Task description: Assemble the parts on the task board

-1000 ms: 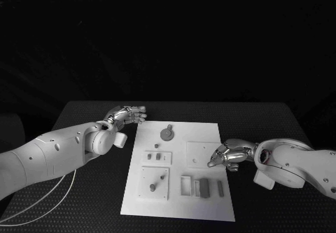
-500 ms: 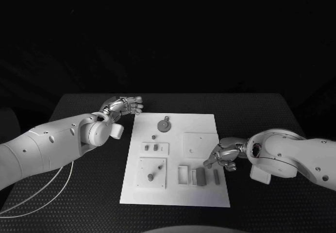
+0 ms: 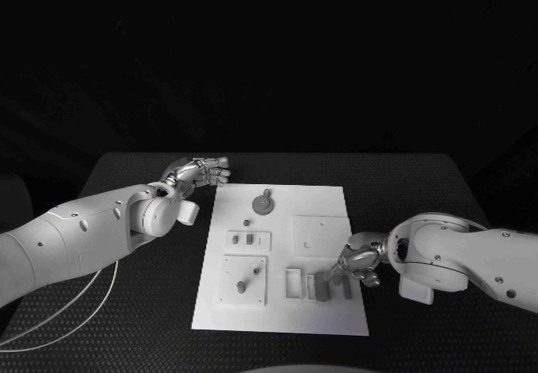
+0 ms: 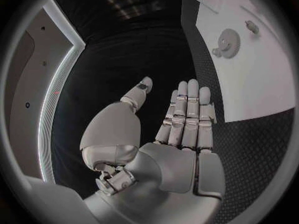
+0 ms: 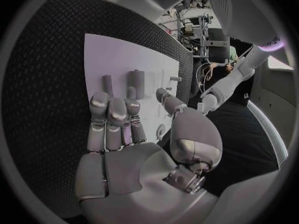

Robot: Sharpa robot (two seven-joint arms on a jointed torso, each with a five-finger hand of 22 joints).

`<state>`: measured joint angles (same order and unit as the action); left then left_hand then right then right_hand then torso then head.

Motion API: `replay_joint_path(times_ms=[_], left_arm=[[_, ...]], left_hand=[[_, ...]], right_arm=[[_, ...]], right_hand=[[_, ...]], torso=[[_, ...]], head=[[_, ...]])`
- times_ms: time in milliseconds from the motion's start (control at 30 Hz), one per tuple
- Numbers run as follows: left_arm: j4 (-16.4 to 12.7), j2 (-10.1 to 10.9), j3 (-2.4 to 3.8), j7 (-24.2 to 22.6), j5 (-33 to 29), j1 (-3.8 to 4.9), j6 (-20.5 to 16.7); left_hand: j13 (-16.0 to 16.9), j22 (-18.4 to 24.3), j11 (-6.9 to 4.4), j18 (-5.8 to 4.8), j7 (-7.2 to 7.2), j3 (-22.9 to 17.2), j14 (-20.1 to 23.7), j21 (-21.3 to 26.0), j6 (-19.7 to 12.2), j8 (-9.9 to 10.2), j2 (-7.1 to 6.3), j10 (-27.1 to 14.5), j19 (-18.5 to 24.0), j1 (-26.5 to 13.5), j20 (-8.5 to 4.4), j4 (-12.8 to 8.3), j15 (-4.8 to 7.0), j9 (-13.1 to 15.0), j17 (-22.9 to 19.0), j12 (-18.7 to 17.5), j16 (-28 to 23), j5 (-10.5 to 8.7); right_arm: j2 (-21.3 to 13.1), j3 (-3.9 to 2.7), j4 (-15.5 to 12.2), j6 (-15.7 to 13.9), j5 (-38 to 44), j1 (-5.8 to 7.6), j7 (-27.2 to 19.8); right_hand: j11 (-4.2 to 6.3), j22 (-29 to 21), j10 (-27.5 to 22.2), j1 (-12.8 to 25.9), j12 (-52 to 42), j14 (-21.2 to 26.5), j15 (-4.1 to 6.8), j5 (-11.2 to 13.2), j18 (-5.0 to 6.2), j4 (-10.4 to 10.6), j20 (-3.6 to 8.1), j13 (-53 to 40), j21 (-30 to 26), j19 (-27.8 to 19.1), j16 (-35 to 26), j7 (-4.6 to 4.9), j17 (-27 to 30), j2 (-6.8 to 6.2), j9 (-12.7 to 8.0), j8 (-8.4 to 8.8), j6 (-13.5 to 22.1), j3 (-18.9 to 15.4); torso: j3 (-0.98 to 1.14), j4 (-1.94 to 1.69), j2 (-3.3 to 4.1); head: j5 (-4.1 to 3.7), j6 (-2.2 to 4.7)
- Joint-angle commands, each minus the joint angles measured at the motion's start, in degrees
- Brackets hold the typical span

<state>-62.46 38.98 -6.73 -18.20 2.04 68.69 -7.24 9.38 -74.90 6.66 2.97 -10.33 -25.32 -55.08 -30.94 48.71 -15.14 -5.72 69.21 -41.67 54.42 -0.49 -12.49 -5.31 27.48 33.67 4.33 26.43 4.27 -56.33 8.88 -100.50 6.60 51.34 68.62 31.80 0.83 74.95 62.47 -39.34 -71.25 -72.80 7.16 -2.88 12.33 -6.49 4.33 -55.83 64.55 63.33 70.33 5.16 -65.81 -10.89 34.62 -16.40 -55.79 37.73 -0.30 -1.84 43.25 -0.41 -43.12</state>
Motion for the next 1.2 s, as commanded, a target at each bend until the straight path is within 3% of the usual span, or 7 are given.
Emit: replay_joint_path(times_ms=[33, 167, 267, 467, 567, 833, 1200], left_arm=[[-0.29, -0.05, 0.03, -0.49, -0.3, 0.01, 0.77], [-0.36, -0.06, 0.03, -0.47, -0.3, 0.02, 0.76], [-0.37, -0.14, 0.03, -0.47, -0.3, 0.02, 0.75], [-0.57, -0.24, 0.03, -0.07, -0.3, 0.02, 1.13], [-0.65, -0.23, 0.03, -0.07, -0.3, 0.02, 1.12], [-0.82, -0.12, 0.03, -0.43, -0.3, 0.02, 0.77], [-0.57, -0.19, 0.04, -0.27, -0.3, 0.02, 0.72]], left_hand=[[-0.09, -0.82, 0.03, 0.75, -0.07, -0.06, 0.2, 0.34, -0.34, -0.24, -0.03, 0.08, 0.15, -0.66, 0.26, 0.33, -0.22, -0.09, 0.06, -0.17, -0.23, 0.18], [-0.09, -0.83, 0.02, 0.75, -0.07, -0.06, 0.2, 0.35, -0.33, -0.25, -0.04, 0.08, 0.16, -0.67, 0.26, 0.33, -0.22, -0.1, 0.08, -0.17, -0.24, 0.17], [-0.09, -0.83, 0.02, 0.75, -0.06, -0.06, 0.21, 0.36, -0.33, -0.26, -0.06, 0.08, 0.17, -0.68, 0.26, 0.33, -0.22, -0.1, 0.09, -0.17, -0.26, 0.16], [-0.09, -0.84, 0.02, 0.75, -0.06, -0.08, 0.21, 0.36, -0.33, -0.27, -0.05, 0.09, 0.17, -0.7, 0.27, 0.35, -0.23, -0.1, 0.11, -0.17, -0.28, 0.16], [-0.09, -0.85, 0.02, 0.75, -0.06, -0.07, 0.21, 0.37, -0.33, -0.27, -0.05, 0.08, 0.17, -0.72, 0.27, 0.36, -0.23, -0.11, 0.12, -0.17, -0.29, 0.15], [-0.1, -0.88, 0.02, 0.75, -0.04, -0.1, 0.22, 0.39, -0.27, -0.33, -0.04, 0.09, 0.19, -0.76, 0.28, 0.4, -0.24, -0.1, 0.17, -0.17, -0.34, 0.14], [-0.1, -0.91, 0.01, 0.77, -0.01, -0.14, 0.19, 0.4, -0.23, -0.39, -0.11, 0.1, 0.19, -0.75, 0.28, 0.39, -0.23, -0.1, 0.25, -0.18, -0.39, 0.15]], right_arm=[[0.52, 0.24, -0.15, -0.02, 2.5, -0.05, 2.05], [0.96, 0.67, -0.03, 0.03, 2.84, -0.05, 2.15], [1.81, 1.63, 0.15, -0.25, 3.89, -0.05, 2.3], [2.89, 2.71, 1.2, -0.3, 7.31, -0.1, 2.63], [3.2, 2.9, 1.4, -0.66, 7.13, -0.16, 2.63], [4.57, 3.05, 2.52, -1.48, 8.12, -0.39, 2.66], [6.3, 3.37, 3.56, -1.44, 8.74, -1.36, 2.77]], right_hand=[[-0.1, 0.37, 0.23, 0.56, 0.29, -0.26, -0.34, 0.08, 2.67, 0.4, 0.33, -0.11, 0.27, -0.27, 0.24, 0.52, 0.11, -0.22, -0.07, 0.41, -0.25, 0.19], [-0.11, 0.31, 0.28, 1.02, 0.33, -0.29, -0.35, 0.08, 2.67, 0.82, 0.37, -0.2, 0.37, -0.26, 0.27, 0.54, 0.13, -0.75, -0.1, 0.51, -0.27, 0.65], [-0.13, 0.27, 0.34, 1.4, 0.33, -0.31, -0.36, 0.08, 2.67, 1.06, 0.39, -0.28, 0.45, -0.24, 0.29, 0.55, 0.15, -1.11, -0.13, 0.59, -0.24, 0.82], [-0.26, 0.16, 0.22, 2.36, 0.47, -0.21, -0.48, 0.07, 2.67, 1.58, 0.42, -0.39, 0.49, -0.33, 0.24, 0.7, 0.2, -2.13, -0.23, 0.95, 0.2, 0.94], [-0.32, 0.11, 0.13, 3.17, 0.54, -0.11, -0.53, 0.07, 2.67, 1.76, 0.4, -0.44, 0.49, -0.41, 0.19, 0.76, 0.23, -2.94, -0.23, 1.01, 0.26, 0.48], [-0.32, 0.03, 0.08, 3.8, 0.6, -0.04, -0.54, 0.07, 2.67, 1.82, 0.42, -0.5, 0.48, -0.5, 0.14, 0.76, 0.27, -3.09, -0.18, 1.04, 0.27, 0.05], [-0.25, -0.04, 0.14, 3.84, 0.61, -0.06, -0.49, 0.06, 2.67, 1.61, 0.49, -0.55, 0.53, -0.49, 0.15, 0.68, 0.29, -2.83, -0.07, 0.91, 0.01, -0.08]], torso=[[-0.02, -0.01, -0.01], [-0.04, 0.0, -0.03], [-0.06, -0.04, -0.01], [0.01, -0.04, 0.0], [0.04, -0.08, 0.01], [0.08, 0.05, 0.0], [0.01, 0.13, 0.01]], head=[[0.01, 0.1], [0.01, 0.08], [0.09, 0.21], [0.24, 0.17], [0.29, 0.24], [0.53, 0.79], [0.69, 0.53]])
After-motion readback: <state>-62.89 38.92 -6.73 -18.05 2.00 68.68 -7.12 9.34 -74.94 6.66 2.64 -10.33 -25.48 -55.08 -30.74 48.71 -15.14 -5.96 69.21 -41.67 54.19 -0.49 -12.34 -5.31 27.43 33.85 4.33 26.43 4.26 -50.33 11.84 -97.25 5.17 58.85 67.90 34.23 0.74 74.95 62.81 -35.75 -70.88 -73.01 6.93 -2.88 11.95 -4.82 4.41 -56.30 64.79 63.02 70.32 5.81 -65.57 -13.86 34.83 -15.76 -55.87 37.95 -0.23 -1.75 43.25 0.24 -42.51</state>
